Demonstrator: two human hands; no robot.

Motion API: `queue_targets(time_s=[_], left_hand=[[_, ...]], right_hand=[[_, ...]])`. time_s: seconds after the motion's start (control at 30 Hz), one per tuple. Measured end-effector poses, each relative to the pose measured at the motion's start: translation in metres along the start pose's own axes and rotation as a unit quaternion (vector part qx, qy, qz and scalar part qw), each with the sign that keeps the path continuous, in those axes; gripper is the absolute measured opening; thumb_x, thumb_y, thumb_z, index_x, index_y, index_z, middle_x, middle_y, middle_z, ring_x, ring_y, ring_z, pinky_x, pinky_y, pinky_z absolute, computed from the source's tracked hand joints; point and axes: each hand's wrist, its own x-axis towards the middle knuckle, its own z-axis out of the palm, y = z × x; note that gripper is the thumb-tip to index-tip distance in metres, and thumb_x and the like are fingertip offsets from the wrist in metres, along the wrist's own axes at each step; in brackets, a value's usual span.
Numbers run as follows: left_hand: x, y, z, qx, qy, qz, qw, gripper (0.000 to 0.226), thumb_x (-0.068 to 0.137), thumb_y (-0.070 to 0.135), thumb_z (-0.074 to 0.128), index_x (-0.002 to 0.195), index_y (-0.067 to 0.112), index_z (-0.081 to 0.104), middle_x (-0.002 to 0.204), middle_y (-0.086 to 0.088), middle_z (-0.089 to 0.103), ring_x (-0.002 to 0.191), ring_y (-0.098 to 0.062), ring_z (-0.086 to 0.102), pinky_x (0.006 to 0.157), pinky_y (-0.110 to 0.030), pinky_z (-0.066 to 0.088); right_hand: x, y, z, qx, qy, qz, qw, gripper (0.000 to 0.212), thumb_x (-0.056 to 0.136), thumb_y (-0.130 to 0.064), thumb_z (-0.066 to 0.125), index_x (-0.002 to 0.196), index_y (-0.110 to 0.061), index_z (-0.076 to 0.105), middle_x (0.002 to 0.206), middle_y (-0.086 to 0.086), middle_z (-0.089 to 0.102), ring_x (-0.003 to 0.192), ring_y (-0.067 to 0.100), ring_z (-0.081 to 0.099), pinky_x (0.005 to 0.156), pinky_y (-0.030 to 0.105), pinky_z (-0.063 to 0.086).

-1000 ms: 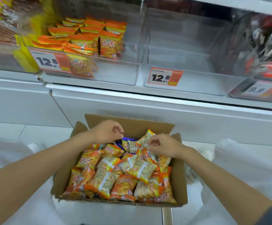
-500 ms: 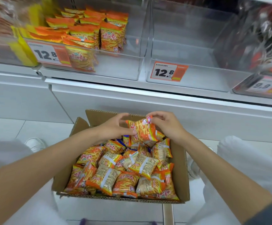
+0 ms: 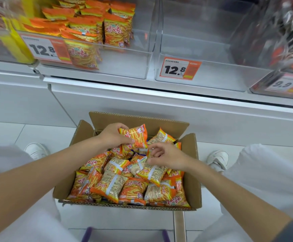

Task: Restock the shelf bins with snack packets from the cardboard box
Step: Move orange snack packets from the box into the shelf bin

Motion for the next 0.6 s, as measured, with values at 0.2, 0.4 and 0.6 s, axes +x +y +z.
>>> queue_targets(time_s=[0.2,0.4,0.6], left_hand=[[0.0,-0.006,0.003,-0.026,0.046,0.012,0.999,0.078,0.073,0.018,0.084,0.139,0.007,0.045,0.132,-0.008,0.053,0.106,-0.022,0.057,0.083,-0.029,0.05],[-0.002,-0.001,-0.004,-0.108,0.025,0.035,0.993,0.065,0.078,0.008,0.079,0.136,0.02,0.052,0.128,-0.002,0.056,0.102,-0.021,0.063,0.079,-0.037,0.059],[-0.005,0.009,-0.004,-0.13,0.086,0.105,0.982,0.05,0.074,0.027,0.083,0.118,0.019,0.061,0.114,0.003,0.059,0.104,-0.012,0.058,0.074,-0.023,0.047]], right_hand=[[0.005,0.01,0.021,-0.164,-0.052,-0.023,0.985,0.054,0.079,-0.026,0.078,0.123,-0.017,0.048,0.118,0.001,0.052,0.109,0.02,0.053,0.091,0.039,0.049],[0.007,-0.017,-0.024,0.08,0.115,-0.04,0.989,0.011,0.093,-0.018,0.059,0.094,-0.021,0.069,0.104,-0.001,0.065,0.092,0.013,0.063,0.08,0.03,0.05],[0.01,-0.04,-0.039,0.181,0.178,-0.074,0.965,0.017,0.094,-0.04,0.059,0.101,-0.027,0.066,0.094,-0.002,0.069,0.086,0.016,0.068,0.073,0.032,0.054]])
